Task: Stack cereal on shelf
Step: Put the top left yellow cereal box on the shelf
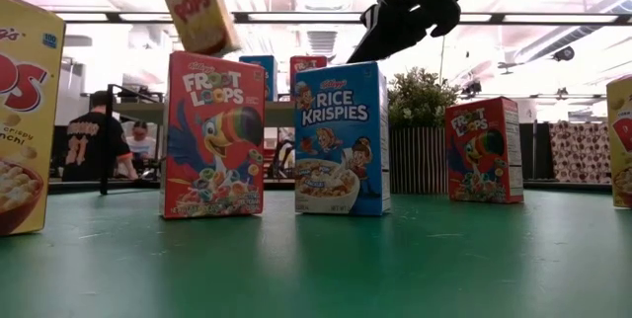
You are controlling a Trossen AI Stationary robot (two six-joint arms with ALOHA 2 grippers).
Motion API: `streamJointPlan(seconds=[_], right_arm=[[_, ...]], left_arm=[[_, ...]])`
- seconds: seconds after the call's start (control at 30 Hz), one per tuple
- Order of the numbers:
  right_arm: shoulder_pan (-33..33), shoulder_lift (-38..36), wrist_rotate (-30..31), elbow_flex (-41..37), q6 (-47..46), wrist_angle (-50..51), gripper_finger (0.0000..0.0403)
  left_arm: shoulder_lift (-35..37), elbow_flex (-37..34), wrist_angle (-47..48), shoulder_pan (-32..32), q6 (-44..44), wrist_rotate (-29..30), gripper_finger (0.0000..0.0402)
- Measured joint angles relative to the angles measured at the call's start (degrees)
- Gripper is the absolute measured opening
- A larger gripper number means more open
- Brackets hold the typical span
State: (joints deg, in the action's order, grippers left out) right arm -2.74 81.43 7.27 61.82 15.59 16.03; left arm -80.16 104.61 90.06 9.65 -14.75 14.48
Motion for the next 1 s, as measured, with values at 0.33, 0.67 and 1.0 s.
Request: streamJointPlan(seconds=[0.33, 0.67, 1.0], right_arm=[[0.0, 0.0, 0.0, 0.0, 0.0, -0.02, 0.0009], [0.04, 0.0, 0.0, -0.02, 2.42, -0.02, 0.0009], [0.02, 0.0, -0.24, -0.02, 3.06, 0.22, 0.0009]], left_arm=[[-2.45, -0.3, -0.86, 21.73, -16.25, 0.04, 0.015], [-3.51, -0.23, -2.01, 24.6, -22.58, 3.63, 0.015], [-9.74, 0.71, -2.17, 28.5, -26.59, 3.02, 0.015]])
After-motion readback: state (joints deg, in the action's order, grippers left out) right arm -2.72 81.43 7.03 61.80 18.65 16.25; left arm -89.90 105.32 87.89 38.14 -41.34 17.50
